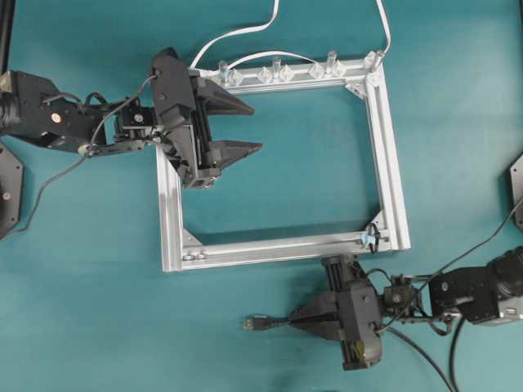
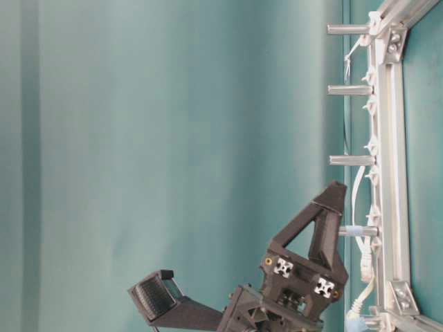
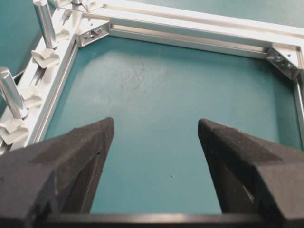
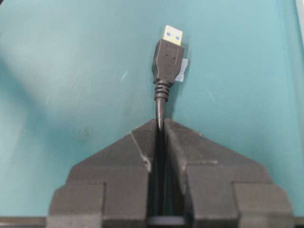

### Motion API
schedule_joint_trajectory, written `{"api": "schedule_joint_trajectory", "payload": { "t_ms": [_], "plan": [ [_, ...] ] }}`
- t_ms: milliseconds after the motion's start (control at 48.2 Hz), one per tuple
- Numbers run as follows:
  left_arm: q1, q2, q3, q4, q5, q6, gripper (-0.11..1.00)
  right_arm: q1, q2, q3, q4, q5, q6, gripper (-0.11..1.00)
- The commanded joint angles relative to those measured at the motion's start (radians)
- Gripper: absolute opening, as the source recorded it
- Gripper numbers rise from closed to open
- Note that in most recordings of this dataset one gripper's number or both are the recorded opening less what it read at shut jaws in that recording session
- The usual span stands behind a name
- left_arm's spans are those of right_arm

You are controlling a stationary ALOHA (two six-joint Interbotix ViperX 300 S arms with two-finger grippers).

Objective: Insert the wire through the string loop located on the right side.
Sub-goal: 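Close the right gripper on the cable just behind the USB plug, then lift the cable and carry it right toward the frame's lower-right corner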

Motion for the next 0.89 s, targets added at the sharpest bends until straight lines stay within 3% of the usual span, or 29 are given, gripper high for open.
{"api": "schedule_joint_trajectory", "payload": {
  "t_ms": [0, 291, 623, 872],
  "plan": [
    [-0.003, -0.028, -0.006, 0.003, -0.005, -0.008, 0.77, -0.021, -0.012, 0.0, 0.005, 0.012, -0.003, 0.06],
    [-0.003, -0.028, -0.006, 0.002, -0.005, -0.008, 0.77, -0.021, -0.052, 0.0, 0.005, 0.041, -0.017, 0.06],
    [-0.003, -0.034, -0.006, 0.002, -0.003, -0.008, 0.77, -0.023, -0.196, 0.005, 0.005, 0.135, -0.135, 0.06],
    [-0.003, -0.034, -0.003, 0.002, -0.003, -0.008, 0.77, -0.026, -0.252, -0.002, 0.005, 0.183, -0.147, 0.06]
  ]
}}
